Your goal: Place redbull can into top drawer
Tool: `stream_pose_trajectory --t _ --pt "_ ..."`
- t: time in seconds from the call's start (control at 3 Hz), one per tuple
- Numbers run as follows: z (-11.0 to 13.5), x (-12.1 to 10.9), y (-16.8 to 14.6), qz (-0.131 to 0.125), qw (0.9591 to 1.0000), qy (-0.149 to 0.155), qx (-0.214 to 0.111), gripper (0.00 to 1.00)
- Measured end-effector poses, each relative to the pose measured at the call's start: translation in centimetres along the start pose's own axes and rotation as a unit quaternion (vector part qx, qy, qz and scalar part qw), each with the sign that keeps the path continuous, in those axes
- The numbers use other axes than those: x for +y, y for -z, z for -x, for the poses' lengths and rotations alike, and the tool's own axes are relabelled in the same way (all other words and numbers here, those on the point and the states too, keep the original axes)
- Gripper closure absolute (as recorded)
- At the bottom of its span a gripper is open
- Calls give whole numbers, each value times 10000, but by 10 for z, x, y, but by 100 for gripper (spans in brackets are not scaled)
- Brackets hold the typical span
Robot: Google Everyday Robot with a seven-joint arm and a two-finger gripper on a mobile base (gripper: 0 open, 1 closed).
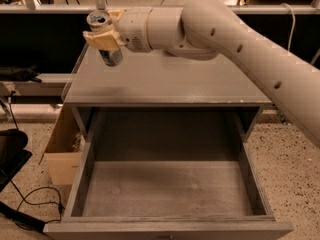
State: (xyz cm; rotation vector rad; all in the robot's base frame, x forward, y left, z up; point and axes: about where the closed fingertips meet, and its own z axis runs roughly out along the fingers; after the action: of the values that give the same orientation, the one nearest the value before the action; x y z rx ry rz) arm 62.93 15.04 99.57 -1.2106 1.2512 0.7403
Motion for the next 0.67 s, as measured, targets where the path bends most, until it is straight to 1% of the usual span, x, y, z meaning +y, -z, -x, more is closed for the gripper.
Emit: stream_pose_trajectory --t 0.33,0.67 --pt "19 27 44 -339 9990 -27 292 100" --pt "26 62 94 -698 9953 -117 661 100"
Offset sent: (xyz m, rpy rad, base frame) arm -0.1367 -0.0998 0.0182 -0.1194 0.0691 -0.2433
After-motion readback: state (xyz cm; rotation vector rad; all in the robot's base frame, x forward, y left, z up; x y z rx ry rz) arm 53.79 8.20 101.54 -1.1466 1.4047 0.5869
